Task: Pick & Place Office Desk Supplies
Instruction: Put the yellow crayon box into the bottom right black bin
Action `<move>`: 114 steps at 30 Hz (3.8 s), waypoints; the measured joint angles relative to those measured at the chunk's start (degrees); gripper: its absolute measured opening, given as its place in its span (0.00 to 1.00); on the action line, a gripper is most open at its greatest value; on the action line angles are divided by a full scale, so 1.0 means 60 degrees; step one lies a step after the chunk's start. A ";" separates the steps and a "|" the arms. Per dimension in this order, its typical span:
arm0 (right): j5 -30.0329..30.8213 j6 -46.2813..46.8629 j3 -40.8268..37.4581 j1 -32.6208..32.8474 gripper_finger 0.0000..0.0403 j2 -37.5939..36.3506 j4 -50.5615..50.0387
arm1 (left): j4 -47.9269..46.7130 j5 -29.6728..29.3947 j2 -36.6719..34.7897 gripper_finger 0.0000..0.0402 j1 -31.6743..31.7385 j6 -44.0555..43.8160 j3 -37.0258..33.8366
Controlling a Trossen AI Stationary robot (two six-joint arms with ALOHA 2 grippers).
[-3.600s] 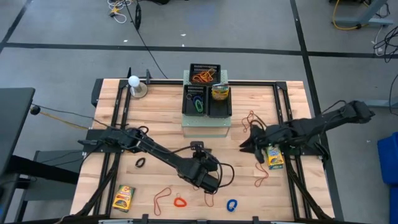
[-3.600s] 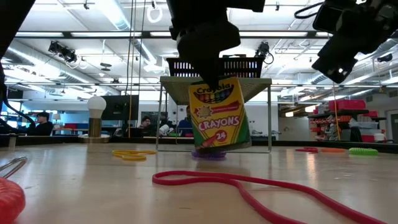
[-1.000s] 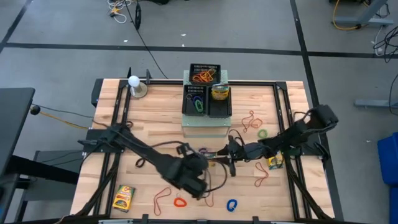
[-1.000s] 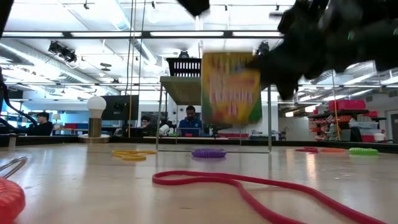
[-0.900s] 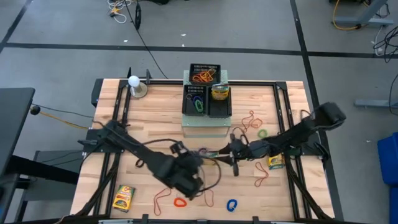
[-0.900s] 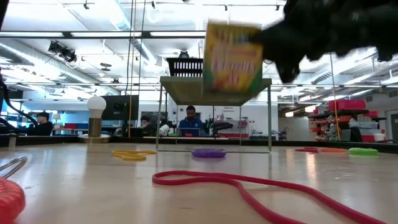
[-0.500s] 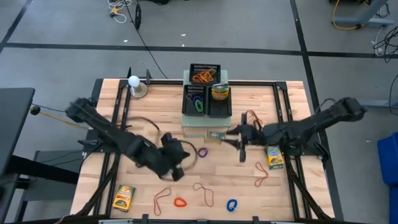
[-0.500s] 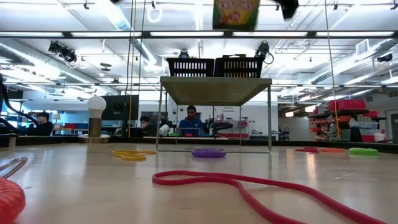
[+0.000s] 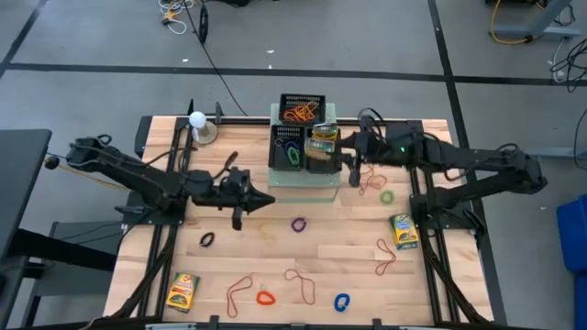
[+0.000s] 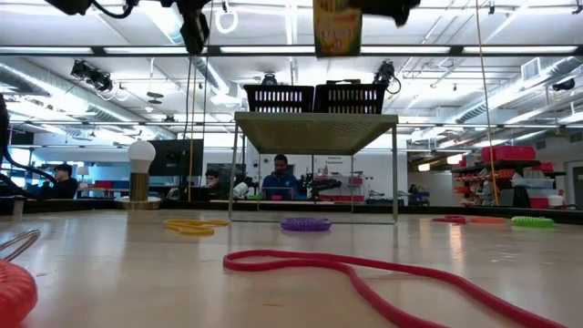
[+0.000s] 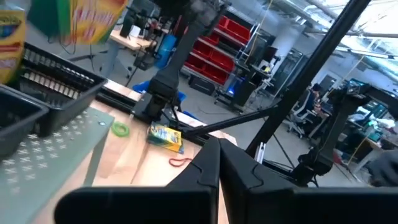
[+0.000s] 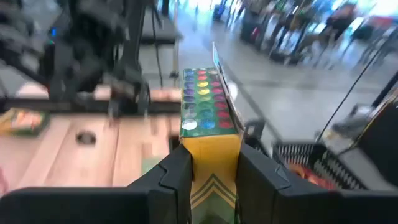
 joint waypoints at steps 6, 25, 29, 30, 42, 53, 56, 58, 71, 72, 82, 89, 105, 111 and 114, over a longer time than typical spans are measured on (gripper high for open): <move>-0.2219 -0.0449 -0.0588 -0.1631 0.27 0.0012 0.0037 | 0.0042 -0.0298 -0.0077 0.02 -0.0018 0.0237 -0.0011; -0.3135 -0.0999 -0.1996 -0.2701 0.27 0.0488 0.0996 | 0.0030 -0.1360 -0.0069 0.02 0.0463 0.0225 -0.0010; -0.3135 -0.1015 -0.1996 -0.2701 0.27 0.0525 0.1002 | 0.0019 -0.1379 -0.0069 0.02 0.0565 0.0228 -0.0010; -0.3101 -0.1012 -0.1996 -0.2701 0.27 0.0528 0.0934 | 0.0011 -0.1371 -0.0069 0.02 0.0565 0.0228 -0.0010; -0.2581 -0.1271 -0.1996 -0.2701 0.31 0.0579 0.1005 | -0.0034 -0.1400 -0.0062 0.02 0.0546 0.0305 -0.0010; -0.1825 -0.1344 -0.1996 -0.2431 0.42 0.0579 0.1003 | -0.0038 -0.1400 -0.0062 0.02 0.0554 0.0458 -0.0006; -0.1504 -0.1347 -0.1992 -0.2295 0.43 0.0579 0.1003 | -0.0038 -0.1422 -0.0062 0.02 0.0554 0.0461 -0.0006; -0.1126 -0.1347 -0.1992 -0.2172 0.43 0.0579 0.1009 | -0.0038 -0.1426 -0.0062 0.02 0.0554 0.0471 -0.0006; 0.0236 -0.1343 -0.1988 -0.1477 0.43 0.0576 0.1339 | -0.0040 -0.1426 -0.0062 0.02 0.0554 0.0527 -0.0006; 0.0251 -0.1341 -0.1988 -0.1450 0.43 0.0564 0.1360 | -0.0040 -0.1426 -0.0062 0.02 0.0554 0.0536 -0.0006; 0.0816 -0.1042 -0.1970 -0.1303 0.43 0.0161 0.1507 | -0.0051 -0.1428 -0.0062 0.02 0.0550 0.0534 -0.0002; 0.1274 -0.1047 -0.1917 -0.1242 0.43 -0.0374 0.1423 | -0.0136 -0.1429 -0.0062 0.02 0.0550 0.0521 -0.0002; 0.1155 0.1129 0.2952 0.0236 0.04 0.2759 -0.5913 | -0.0543 -0.1525 -0.0062 0.02 0.0557 -0.0064 -0.0002; 0.2207 0.1527 0.4401 0.0618 0.04 0.4685 -0.7240 | -0.0561 -0.1602 -0.0053 0.02 0.0559 -0.0052 -0.0002; 0.2792 0.1537 0.4817 0.0662 0.02 0.5261 -0.7462 | -0.0593 -0.1608 -0.0029 0.02 0.0561 -0.0021 -0.0002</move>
